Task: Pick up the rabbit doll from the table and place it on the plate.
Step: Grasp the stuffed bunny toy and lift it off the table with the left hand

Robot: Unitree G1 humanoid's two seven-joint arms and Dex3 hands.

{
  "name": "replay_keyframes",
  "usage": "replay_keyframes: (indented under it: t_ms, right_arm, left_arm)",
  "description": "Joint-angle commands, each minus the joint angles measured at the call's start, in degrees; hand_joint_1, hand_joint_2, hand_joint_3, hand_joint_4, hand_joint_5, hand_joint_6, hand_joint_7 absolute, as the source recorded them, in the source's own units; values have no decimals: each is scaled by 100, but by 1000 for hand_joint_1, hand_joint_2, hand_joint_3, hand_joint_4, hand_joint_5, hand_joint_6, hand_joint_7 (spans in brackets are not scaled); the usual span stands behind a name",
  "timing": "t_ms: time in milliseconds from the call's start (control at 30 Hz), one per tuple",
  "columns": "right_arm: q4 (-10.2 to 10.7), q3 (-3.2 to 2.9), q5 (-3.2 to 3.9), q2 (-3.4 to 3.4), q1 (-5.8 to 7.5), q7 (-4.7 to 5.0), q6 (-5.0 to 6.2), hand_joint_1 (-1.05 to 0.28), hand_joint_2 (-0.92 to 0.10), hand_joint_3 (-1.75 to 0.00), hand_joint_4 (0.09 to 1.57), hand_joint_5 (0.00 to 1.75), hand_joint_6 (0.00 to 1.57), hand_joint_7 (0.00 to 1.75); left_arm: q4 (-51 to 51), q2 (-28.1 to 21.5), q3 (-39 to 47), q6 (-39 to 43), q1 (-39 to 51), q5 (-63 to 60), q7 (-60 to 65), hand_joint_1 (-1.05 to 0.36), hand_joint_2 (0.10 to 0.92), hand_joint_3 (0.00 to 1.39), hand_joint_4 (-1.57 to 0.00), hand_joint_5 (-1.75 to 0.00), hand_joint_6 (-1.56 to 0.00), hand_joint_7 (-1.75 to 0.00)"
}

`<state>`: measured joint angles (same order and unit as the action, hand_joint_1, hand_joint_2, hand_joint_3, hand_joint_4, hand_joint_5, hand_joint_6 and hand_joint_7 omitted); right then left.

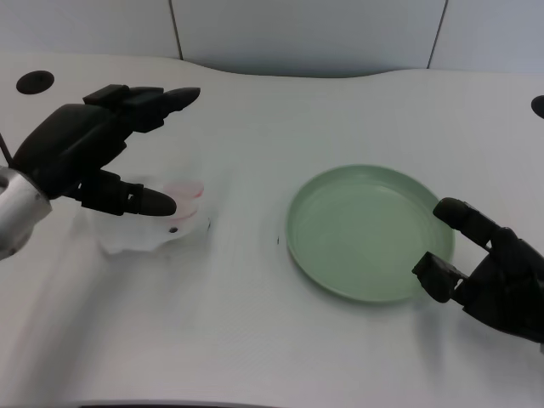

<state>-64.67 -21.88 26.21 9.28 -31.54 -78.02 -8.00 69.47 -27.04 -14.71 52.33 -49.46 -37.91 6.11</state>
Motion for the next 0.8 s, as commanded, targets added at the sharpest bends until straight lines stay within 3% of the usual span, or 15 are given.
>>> replay_keyframes:
  t_ms: [33, 200, 400, 600, 667, 800]
  right_arm:
    - [38, -26, 50, 78, 33, -41, 44, -720, -921, -392, 524, 1746, 544, 1223]
    - [32, -27, 54, 68, 62, -104, 81, -717, -921, -394, 515, 1746, 537, 1220]
    - [32, -27, 54, 50, 49, -84, 99, -723, -921, -392, 512, 1746, 532, 1217]
    - [54, -23, 50, 58, 66, -105, 129, -729, -921, -377, 516, 1746, 532, 1231]
    - [46, -11, 44, 72, 58, -122, 82, -728, -921, -375, 514, 1746, 524, 1225]
    - [44, -10, 44, 67, 53, -125, 90, -728, -921, -368, 513, 1746, 523, 1221]
  left_arm:
    - [410, 44, -441, -653, -161, -377, 458, -1045, 921, 154, -10, -100, -107, -9]
    - [823, 376, -740, -1689, -185, -442, 440, -1048, 921, 196, -64, -104, -126, -14]
    - [969, 630, -803, -2576, -200, -344, 61, -1048, 921, 198, -61, -90, -109, -2]
    - [1002, 776, -797, -2954, -144, -300, -49, -1041, 920, 123, -114, -95, -147, -15]
    - [1001, 817, -776, -2909, -103, -266, 68, -989, 912, 62, -204, -117, -202, -27]
    - [1010, 939, -903, -3085, -83, -362, 461, -736, 848, 6, -432, -189, -348, -60]
